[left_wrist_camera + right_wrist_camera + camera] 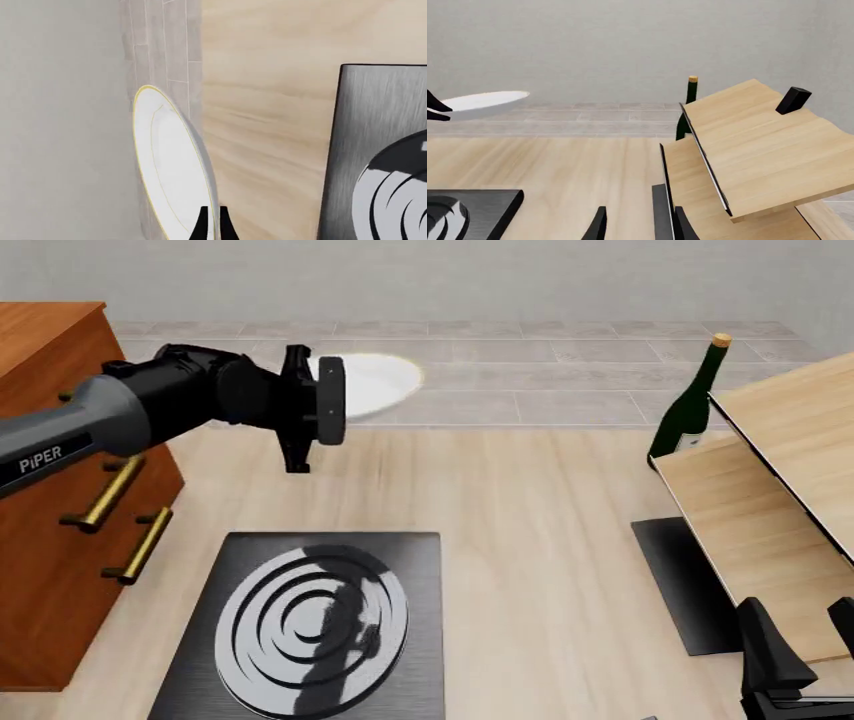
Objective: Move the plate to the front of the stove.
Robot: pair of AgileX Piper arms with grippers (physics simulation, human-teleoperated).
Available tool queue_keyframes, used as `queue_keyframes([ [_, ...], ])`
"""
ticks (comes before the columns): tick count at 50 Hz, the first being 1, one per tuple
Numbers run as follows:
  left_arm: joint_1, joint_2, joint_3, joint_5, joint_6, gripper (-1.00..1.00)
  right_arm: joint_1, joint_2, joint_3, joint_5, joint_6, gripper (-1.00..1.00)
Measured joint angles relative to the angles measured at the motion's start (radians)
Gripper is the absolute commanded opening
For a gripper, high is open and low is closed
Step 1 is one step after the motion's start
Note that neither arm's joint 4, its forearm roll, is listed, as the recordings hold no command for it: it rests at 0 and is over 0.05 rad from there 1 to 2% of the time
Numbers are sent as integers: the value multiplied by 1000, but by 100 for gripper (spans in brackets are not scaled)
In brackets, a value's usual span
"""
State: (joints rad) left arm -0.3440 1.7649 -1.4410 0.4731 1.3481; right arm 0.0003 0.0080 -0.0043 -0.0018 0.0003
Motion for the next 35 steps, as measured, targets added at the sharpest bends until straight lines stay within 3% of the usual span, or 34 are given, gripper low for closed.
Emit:
queue_keyframes([
  [35,40,139,-71,35,-8,-100,0,0,0,0,0,100],
])
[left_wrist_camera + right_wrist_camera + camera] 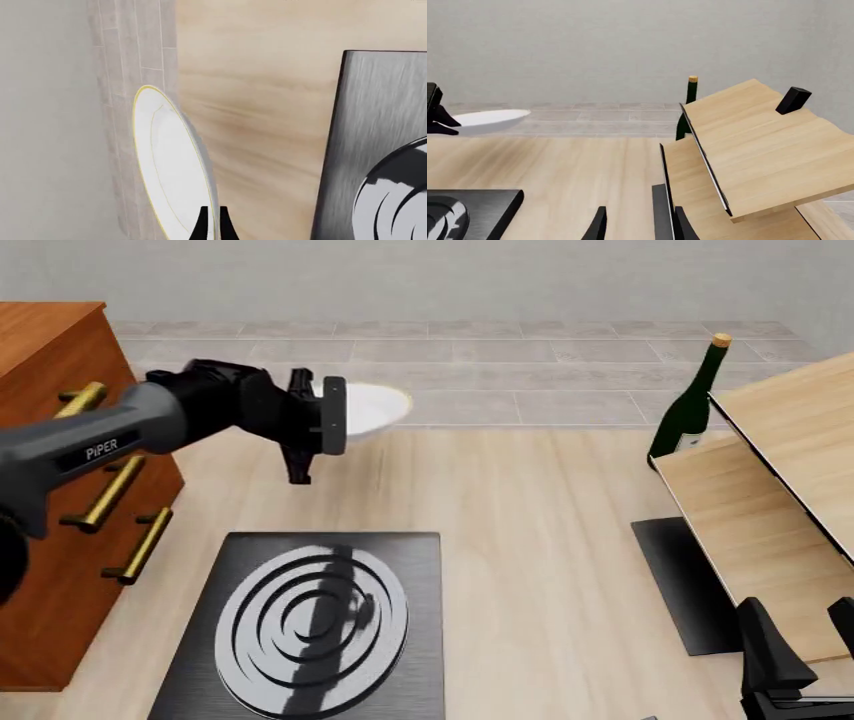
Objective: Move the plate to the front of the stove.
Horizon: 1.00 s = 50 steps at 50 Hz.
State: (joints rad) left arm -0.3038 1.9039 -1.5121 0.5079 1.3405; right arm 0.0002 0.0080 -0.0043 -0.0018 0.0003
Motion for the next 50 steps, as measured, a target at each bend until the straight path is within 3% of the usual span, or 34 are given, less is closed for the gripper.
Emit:
queue_keyframes([
  [50,-3,161,-110,-7,-42,-100,0,0,0,0,0,100],
])
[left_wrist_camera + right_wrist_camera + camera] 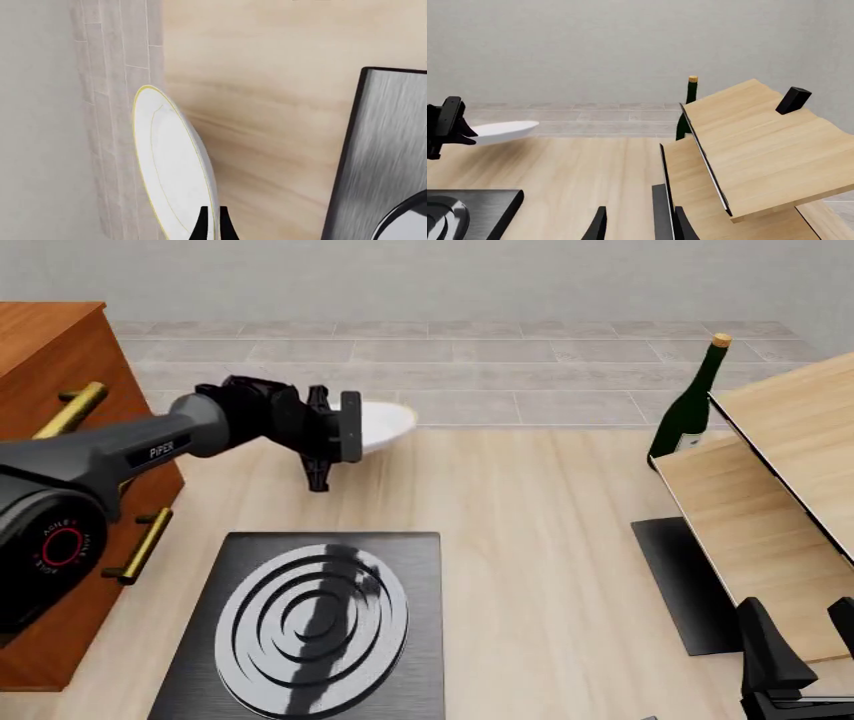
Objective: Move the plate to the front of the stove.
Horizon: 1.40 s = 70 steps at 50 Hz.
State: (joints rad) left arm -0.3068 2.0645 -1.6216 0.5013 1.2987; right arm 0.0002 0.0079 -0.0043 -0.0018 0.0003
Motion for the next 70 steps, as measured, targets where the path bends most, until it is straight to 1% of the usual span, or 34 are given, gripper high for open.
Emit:
queue_keyframes([
  [40,-3,62,26,-37,-31,-100,0,0,0,0,0,100],
  [55,-6,80,19,-38,-44,-100,0,0,0,0,0,100],
  [70,-14,104,32,-36,-58,-100,0,0,0,0,0,100],
])
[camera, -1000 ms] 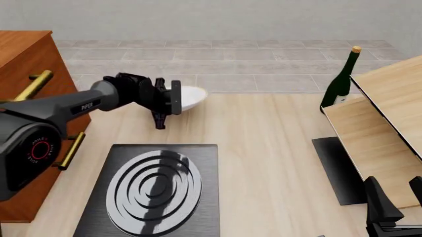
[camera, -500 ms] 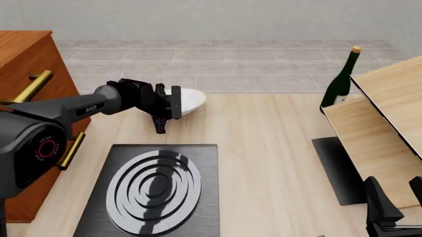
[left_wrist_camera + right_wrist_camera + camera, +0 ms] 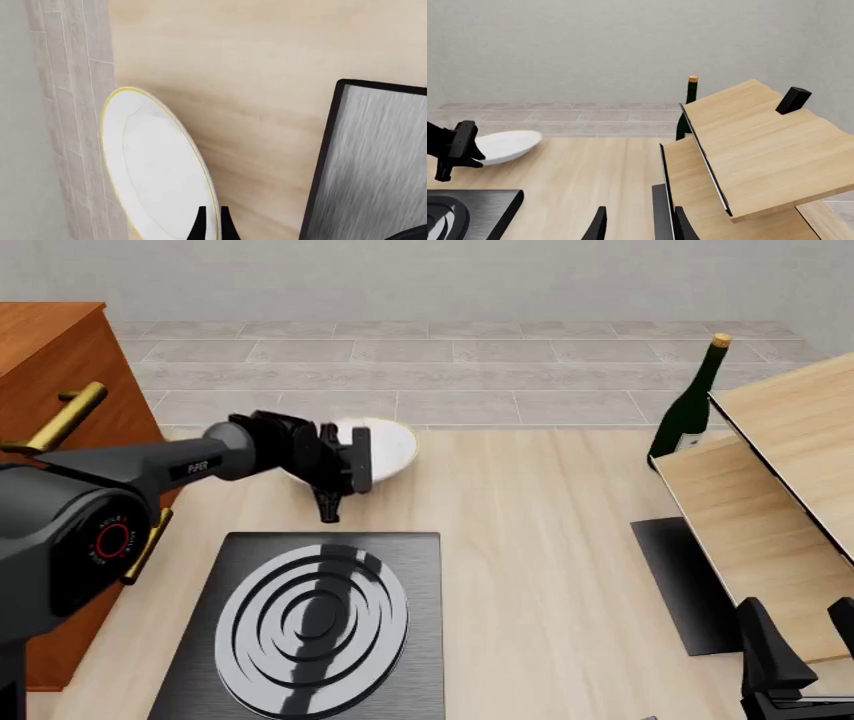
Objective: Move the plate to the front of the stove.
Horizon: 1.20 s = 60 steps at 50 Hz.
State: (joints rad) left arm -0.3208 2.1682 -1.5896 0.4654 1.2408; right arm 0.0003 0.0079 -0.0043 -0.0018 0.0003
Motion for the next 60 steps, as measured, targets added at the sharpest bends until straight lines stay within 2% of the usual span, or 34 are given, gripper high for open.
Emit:
queue_keyframes([
  [27,-9,20,36,-15,-11,-100,0,0,0,0,0,100],
  [28,-8,20,37,-14,-10,100,0,0,0,0,0,100],
  [60,17,-26,29,25,15,100,0,0,0,0,0,100],
])
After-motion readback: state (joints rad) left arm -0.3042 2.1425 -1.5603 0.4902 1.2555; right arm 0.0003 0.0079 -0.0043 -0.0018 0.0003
